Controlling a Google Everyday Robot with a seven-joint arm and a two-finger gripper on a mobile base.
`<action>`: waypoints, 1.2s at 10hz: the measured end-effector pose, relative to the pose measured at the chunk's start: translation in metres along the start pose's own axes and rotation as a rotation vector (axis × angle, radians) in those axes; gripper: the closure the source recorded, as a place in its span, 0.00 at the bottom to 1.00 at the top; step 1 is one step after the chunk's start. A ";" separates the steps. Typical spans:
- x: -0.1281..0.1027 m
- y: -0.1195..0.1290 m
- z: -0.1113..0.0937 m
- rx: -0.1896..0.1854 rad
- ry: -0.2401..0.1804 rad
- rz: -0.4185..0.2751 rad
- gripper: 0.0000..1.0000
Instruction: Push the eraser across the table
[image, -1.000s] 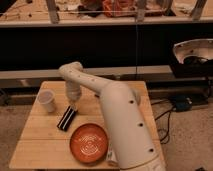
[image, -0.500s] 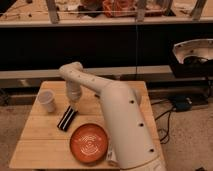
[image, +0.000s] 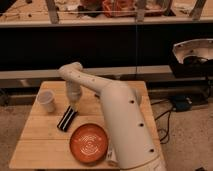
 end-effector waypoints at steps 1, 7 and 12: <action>-0.001 0.001 0.002 -0.001 0.001 -0.002 0.98; -0.004 0.002 0.001 -0.004 0.001 -0.006 0.98; -0.004 0.006 0.008 -0.011 0.000 -0.007 0.98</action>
